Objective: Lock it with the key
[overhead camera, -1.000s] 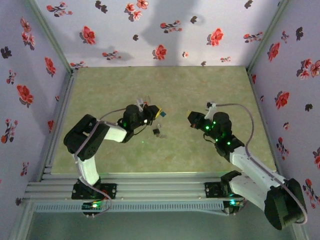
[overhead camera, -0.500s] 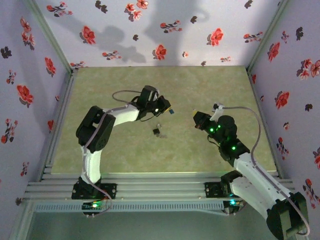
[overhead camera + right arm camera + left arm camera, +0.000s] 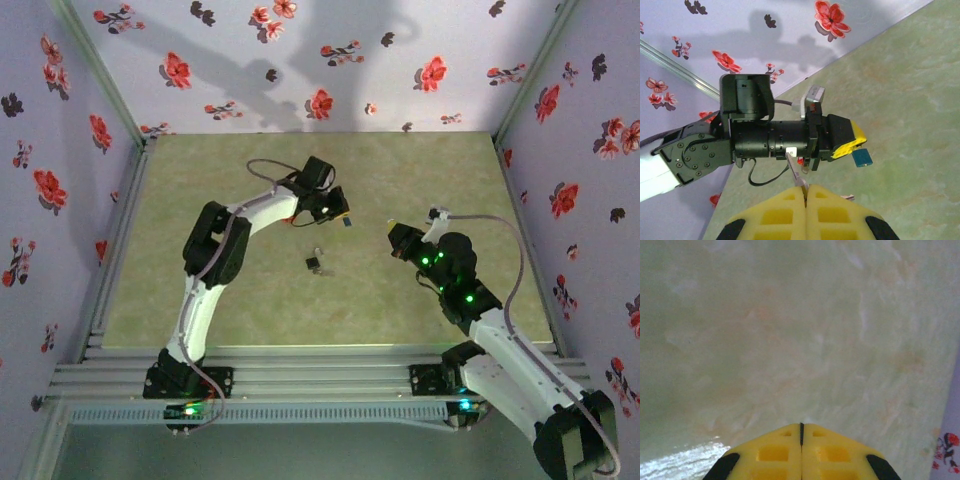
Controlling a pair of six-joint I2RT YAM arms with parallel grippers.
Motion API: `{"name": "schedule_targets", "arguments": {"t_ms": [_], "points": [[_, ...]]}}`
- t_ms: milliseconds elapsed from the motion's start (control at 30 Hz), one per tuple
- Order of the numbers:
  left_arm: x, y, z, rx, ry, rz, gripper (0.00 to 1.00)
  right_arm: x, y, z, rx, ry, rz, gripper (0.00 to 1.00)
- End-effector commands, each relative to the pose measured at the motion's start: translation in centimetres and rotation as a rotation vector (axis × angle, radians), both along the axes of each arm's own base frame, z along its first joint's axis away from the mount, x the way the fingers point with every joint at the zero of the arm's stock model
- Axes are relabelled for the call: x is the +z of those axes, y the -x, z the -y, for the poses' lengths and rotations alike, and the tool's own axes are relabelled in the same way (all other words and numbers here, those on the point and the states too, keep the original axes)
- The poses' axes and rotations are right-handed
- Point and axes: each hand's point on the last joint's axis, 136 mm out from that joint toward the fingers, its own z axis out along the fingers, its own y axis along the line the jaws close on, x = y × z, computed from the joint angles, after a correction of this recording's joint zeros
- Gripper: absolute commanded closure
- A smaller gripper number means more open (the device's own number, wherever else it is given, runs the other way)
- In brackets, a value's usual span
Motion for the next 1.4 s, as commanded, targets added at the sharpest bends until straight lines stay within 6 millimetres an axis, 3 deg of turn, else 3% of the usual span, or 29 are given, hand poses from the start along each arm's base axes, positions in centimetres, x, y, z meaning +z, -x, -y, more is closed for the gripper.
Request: {"name": "schedule_targets", "arguments": {"t_ms": [0,433,967,1367], "points": [[-1.2,0.1,-0.3,-0.036,-0.088,-0.014,1.00,0.1,0.0,0.3,-0.006,0.003,0.018,1.00],[-3.1,-1.3,-0.5,-0.028,-0.184,-0.012,1.00,0.0,0.0,-0.2,0.017,-0.012,0.013,1.00],[-4.1,-1.5,-0.9,-0.040,-0.235,-0.019,1.00,-0.4,-0.1,-0.7,0.036,-0.021,-0.001,1.00],[-4.0,-1.3,-1.2,-0.058,-0.259,-0.018,0.86,-0.5,-0.2,-0.8,0.043,-0.022,-0.008,1.00]]}}
